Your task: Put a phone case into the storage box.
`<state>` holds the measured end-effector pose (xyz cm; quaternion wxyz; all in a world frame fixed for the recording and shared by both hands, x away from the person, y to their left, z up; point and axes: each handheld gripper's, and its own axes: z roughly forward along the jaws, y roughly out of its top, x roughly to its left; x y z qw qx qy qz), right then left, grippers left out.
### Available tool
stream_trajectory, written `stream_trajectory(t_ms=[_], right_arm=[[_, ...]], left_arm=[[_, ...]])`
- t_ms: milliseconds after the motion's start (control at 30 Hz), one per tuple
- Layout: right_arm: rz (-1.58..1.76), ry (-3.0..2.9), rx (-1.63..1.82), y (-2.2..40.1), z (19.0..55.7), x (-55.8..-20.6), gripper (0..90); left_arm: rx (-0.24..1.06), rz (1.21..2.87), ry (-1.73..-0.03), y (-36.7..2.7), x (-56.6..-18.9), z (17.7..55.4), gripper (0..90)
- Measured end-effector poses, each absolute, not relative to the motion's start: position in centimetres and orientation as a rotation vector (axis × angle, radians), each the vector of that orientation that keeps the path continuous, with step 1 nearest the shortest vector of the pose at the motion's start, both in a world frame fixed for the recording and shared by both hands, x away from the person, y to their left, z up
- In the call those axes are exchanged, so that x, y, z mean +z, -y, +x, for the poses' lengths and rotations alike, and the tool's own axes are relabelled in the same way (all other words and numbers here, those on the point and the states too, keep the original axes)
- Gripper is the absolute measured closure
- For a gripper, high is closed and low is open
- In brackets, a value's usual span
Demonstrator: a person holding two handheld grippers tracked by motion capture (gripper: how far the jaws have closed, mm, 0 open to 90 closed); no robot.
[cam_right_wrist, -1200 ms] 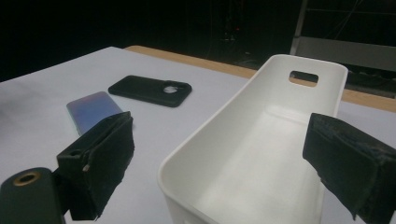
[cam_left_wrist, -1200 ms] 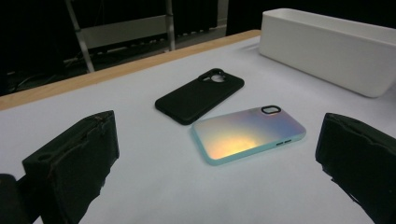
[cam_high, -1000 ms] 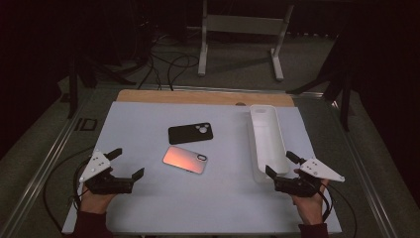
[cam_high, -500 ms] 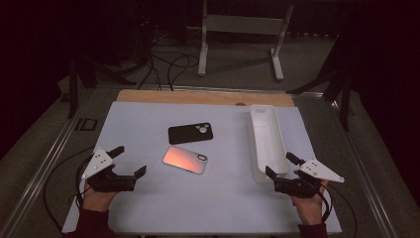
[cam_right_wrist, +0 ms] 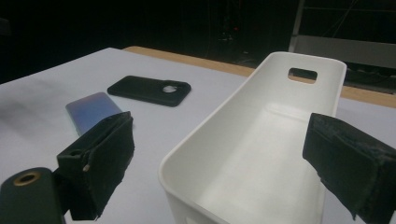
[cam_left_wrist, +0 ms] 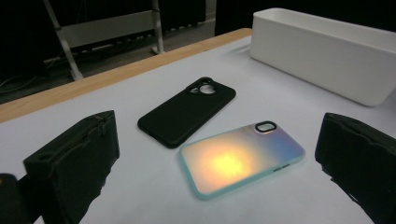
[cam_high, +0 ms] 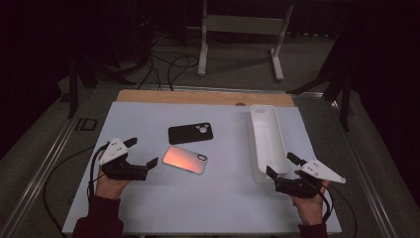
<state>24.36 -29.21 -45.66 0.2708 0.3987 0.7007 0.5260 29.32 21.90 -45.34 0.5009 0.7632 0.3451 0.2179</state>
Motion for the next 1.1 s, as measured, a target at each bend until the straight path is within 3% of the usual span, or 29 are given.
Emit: stream_trajectory(t_ms=[800, 967, 1033, 1100], right_arm=[[1.088, -1.893, 1.396, 29.3, 24.4, -45.8, 8.6], [1.09, -1.892, 1.396, 29.3, 24.4, -45.8, 8.6], [1.087, -1.895, 1.394, 29.3, 24.4, -45.8, 8.6], [1.086, -1.894, 1.393, 29.3, 24.4, -45.8, 8.6]], left_arm=[[0.45, 1.946, -0.868, -17.8, -47.3, 35.4, 5.3], [0.468, 1.971, -0.914, -17.0, -47.8, 36.1, 16.7], [0.484, 1.979, -0.928, -16.7, -48.1, 36.4, 30.7], [0.47, 1.981, -0.928, -16.6, -48.2, 36.7, 35.4]])
